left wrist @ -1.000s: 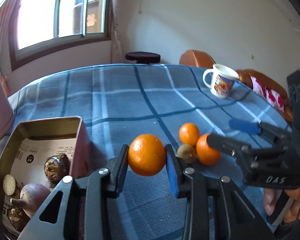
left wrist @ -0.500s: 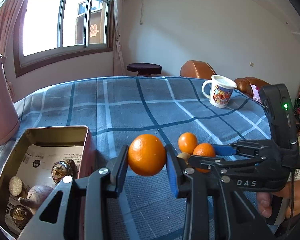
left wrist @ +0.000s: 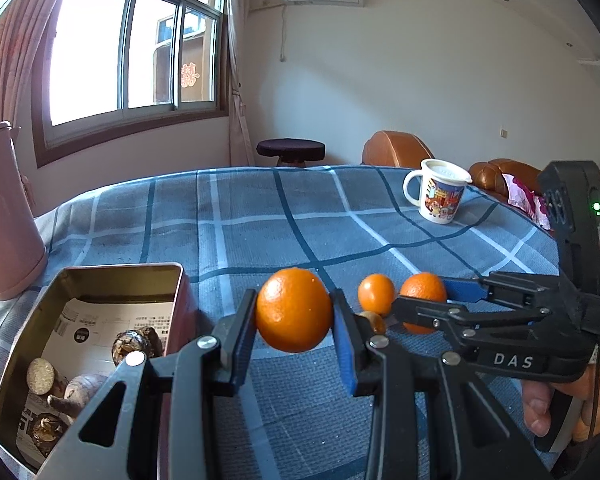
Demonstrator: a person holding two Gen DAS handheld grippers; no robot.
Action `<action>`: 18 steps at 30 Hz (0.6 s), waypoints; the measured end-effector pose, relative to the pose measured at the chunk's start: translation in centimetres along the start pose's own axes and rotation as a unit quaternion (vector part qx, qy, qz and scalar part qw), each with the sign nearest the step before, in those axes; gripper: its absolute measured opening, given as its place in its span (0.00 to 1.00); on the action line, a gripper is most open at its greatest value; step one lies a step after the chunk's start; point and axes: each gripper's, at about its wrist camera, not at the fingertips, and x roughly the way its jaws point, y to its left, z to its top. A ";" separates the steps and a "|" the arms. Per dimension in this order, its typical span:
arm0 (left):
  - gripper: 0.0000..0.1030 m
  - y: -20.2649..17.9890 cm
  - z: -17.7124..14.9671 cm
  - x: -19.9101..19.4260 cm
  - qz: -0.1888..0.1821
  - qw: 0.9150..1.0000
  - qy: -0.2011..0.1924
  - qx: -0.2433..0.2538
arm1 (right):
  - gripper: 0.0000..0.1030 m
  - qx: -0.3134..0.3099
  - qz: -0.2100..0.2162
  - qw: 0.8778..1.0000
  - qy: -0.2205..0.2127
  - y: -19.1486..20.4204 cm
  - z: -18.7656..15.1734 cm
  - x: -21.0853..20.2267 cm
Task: Organize fruits
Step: 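Grasp another orange with the right tool while the left tool holds its orange lifted, then lift both held oranges and carry them toward the tin box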
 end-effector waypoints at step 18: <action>0.36 -0.4 -0.1 -0.9 0.005 1.000 -0.024 0.009 | 0.48 -0.021 -0.020 0.998 -0.059 0.8 -0.2 -2.3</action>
